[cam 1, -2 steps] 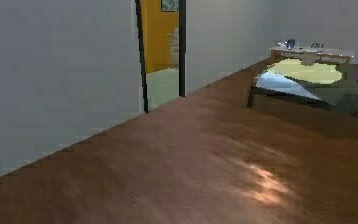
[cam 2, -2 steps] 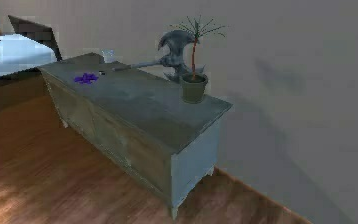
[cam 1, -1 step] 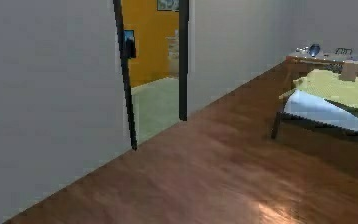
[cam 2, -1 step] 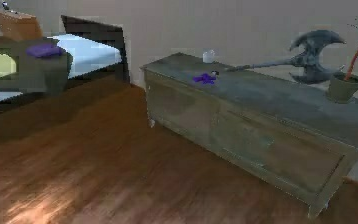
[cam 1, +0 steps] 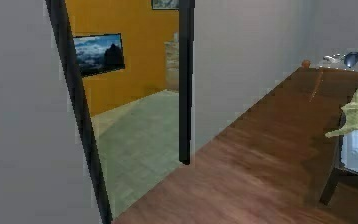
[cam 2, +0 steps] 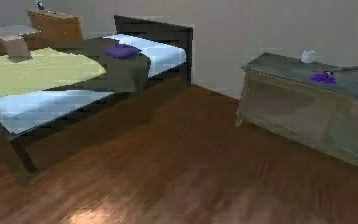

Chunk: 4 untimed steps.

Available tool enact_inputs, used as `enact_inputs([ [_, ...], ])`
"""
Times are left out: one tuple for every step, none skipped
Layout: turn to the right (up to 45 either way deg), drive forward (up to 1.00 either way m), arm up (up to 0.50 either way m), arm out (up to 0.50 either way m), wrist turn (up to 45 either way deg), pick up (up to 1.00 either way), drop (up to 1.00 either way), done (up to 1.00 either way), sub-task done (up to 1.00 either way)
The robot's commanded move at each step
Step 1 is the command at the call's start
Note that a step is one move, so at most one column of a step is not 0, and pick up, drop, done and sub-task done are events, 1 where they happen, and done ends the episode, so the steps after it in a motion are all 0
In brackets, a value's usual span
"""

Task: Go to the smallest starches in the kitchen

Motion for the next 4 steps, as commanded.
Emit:
enact_inputs([
  [0.0, 0.8, 0.0, 0.0, 0.0, 0.0, 0.0, 0.0, 0.0],
  [0.0, 0.5, 0.0, 0.0, 0.0, 0.0, 0.0, 0.0, 0.0],
  [-42.0, 0.0, 0.0, 0.0, 0.0, 0.0, 0.0, 0.0, 0.0],
  [0.0, 0.1, 0.0, 0.0, 0.0, 0.0, 0.0, 0.0, 0.0],
])
